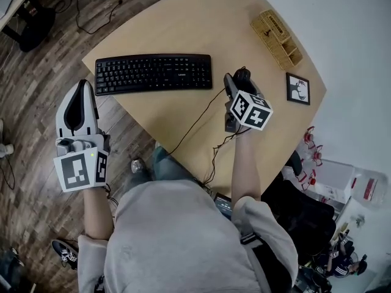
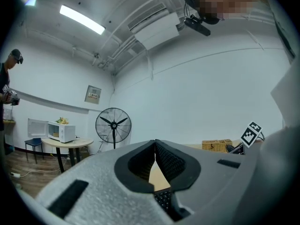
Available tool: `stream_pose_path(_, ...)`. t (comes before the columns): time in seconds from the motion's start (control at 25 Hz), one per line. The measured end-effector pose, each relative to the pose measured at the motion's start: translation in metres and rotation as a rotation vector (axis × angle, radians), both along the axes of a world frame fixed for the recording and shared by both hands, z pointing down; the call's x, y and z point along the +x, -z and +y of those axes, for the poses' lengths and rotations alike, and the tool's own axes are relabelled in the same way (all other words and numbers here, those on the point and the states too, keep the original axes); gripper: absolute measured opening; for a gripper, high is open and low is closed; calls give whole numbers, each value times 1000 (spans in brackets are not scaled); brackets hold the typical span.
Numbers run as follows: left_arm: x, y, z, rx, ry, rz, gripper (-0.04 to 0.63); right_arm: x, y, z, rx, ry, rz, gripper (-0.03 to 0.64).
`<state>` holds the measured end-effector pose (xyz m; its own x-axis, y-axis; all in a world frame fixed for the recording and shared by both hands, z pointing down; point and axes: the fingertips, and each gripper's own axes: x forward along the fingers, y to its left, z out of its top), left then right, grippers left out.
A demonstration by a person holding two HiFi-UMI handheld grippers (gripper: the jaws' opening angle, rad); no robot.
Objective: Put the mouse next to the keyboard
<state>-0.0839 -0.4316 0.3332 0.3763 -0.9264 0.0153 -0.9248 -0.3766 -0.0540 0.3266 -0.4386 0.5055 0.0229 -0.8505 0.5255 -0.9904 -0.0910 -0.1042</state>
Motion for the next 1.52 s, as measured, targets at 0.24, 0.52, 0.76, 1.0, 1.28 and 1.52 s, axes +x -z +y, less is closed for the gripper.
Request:
stream_pose_path(0.24, 5, -8, -6, -27, 31, -30, 11, 9, -41, -14, -95, 22, -10, 262)
stream_pose_path(0.52, 6, -20, -7, -57, 74, -60, 11, 16, -85, -26, -212, 41, -5, 262)
stream_pose_path(0.76, 2, -26, -10, -78, 106, -79, 11, 19, -112, -28, -316, 44, 7, 262)
stream_pose_path(1.0, 1, -33, -10, -97, 119, -86, 11, 20, -122, -32, -351, 50, 29, 262)
stream_pose_path(1.28, -2, -35, -7, -106, 128, -97, 11, 17, -131, -38, -382, 61, 69, 262)
stream_pose_path(1.52, -8, -37, -5, -112, 143, -100, 11, 16, -135, -38, -380, 48, 42, 262)
